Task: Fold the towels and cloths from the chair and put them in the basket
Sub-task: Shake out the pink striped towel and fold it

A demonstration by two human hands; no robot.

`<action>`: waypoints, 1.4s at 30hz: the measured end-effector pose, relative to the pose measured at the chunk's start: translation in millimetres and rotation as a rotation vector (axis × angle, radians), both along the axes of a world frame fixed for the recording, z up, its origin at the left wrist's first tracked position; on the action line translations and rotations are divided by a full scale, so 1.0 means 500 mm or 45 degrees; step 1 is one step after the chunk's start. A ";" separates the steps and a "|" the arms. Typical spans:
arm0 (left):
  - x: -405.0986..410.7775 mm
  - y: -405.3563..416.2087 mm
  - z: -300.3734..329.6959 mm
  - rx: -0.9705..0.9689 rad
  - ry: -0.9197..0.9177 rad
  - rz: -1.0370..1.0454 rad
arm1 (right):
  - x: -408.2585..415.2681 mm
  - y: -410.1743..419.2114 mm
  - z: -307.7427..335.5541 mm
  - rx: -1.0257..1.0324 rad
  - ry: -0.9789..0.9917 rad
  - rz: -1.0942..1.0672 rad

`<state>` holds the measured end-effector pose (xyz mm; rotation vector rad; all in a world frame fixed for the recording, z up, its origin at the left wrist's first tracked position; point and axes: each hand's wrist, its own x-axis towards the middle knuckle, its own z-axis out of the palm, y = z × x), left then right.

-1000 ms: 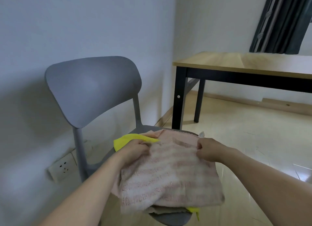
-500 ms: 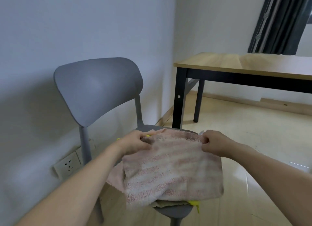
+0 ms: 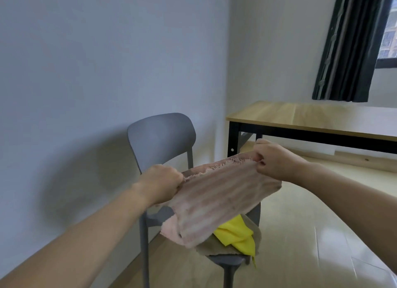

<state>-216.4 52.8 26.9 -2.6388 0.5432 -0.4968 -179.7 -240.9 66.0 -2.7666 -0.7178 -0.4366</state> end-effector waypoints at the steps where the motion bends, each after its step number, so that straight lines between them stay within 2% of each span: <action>1: -0.010 0.000 -0.003 -0.025 0.003 0.024 | -0.009 0.005 0.009 -0.030 -0.010 0.011; 4: -0.033 -0.001 -0.005 -0.110 -0.006 0.085 | -0.032 0.015 0.029 -0.106 -0.002 0.006; 8: -0.042 0.003 0.012 -0.171 -0.086 0.129 | -0.041 0.009 0.035 -0.075 0.122 -0.034; 12: -0.045 -0.003 0.047 -0.098 -0.143 0.102 | -0.037 0.009 0.047 0.019 0.282 -0.114; 19: 0.026 -0.034 0.088 0.008 -0.005 0.265 | 0.044 0.022 0.034 0.007 0.554 -0.220; 25: 0.196 -0.045 -0.021 0.073 0.147 0.410 | 0.206 0.050 -0.097 0.017 0.627 -0.253; 28: 0.281 -0.034 -0.155 -0.109 0.195 0.393 | 0.287 0.052 -0.217 0.067 0.560 -0.310; 31: 0.324 -0.027 -0.286 -0.490 0.153 0.274 | 0.326 0.037 -0.342 -0.079 0.613 -0.452; 33: 0.336 -0.022 -0.342 -0.890 0.130 0.203 | 0.326 0.025 -0.389 -0.073 0.680 -0.514; 35: 0.339 -0.018 -0.370 -1.386 0.296 0.151 | 0.323 0.013 -0.405 0.019 0.653 -0.554; 36: 0.338 -0.016 -0.373 -1.551 0.370 0.104 | 0.322 0.006 -0.406 0.046 0.618 -0.574; 38: 0.339 -0.016 -0.369 -1.719 0.468 0.046 | 0.314 -0.004 -0.405 0.039 0.554 -0.594; 40: 0.347 -0.014 -0.361 -1.768 0.549 0.066 | 0.304 -0.008 -0.400 0.070 0.485 -0.591; 42: 0.355 -0.008 -0.356 -1.747 0.646 0.144 | 0.296 -0.013 -0.389 0.296 0.489 -0.593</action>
